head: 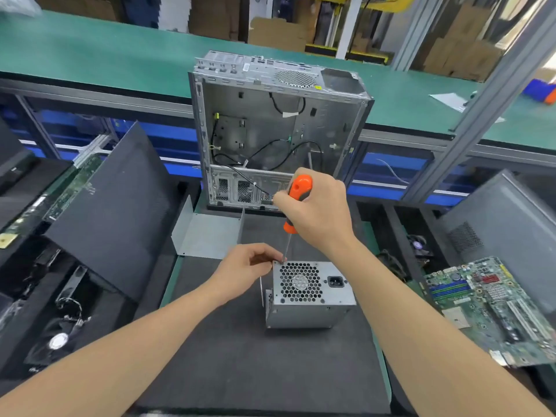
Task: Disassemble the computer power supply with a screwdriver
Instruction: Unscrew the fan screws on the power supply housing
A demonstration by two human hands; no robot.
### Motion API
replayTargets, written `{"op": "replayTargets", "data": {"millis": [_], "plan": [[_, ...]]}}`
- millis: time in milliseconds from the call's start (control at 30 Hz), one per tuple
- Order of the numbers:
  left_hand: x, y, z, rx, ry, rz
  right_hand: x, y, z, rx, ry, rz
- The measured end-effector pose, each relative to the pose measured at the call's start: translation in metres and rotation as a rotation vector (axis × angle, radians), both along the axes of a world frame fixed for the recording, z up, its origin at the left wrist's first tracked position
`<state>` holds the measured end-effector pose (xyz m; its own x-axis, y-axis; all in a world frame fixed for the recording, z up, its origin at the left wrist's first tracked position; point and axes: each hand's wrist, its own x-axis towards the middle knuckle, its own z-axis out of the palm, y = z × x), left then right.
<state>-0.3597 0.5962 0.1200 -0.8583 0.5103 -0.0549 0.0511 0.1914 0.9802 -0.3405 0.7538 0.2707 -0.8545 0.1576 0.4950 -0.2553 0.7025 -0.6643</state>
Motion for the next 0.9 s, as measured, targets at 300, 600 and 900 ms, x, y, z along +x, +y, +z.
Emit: {"op": "replayTargets", "data": {"millis": [300,600,900], "plan": [[-0.002,0.001,-0.002,0.005,0.002,0.004,0.0,0.004,-0.005,-0.012,0.002,-0.051],[0.002,0.0,-0.001,-0.008,-0.004,0.021,0.001,0.003,-0.002,-0.021,-0.019,-0.01],[0.006,0.001,0.009,-0.02,0.034,0.006,-0.006,0.014,-0.003,0.043,-0.266,0.214]]}}
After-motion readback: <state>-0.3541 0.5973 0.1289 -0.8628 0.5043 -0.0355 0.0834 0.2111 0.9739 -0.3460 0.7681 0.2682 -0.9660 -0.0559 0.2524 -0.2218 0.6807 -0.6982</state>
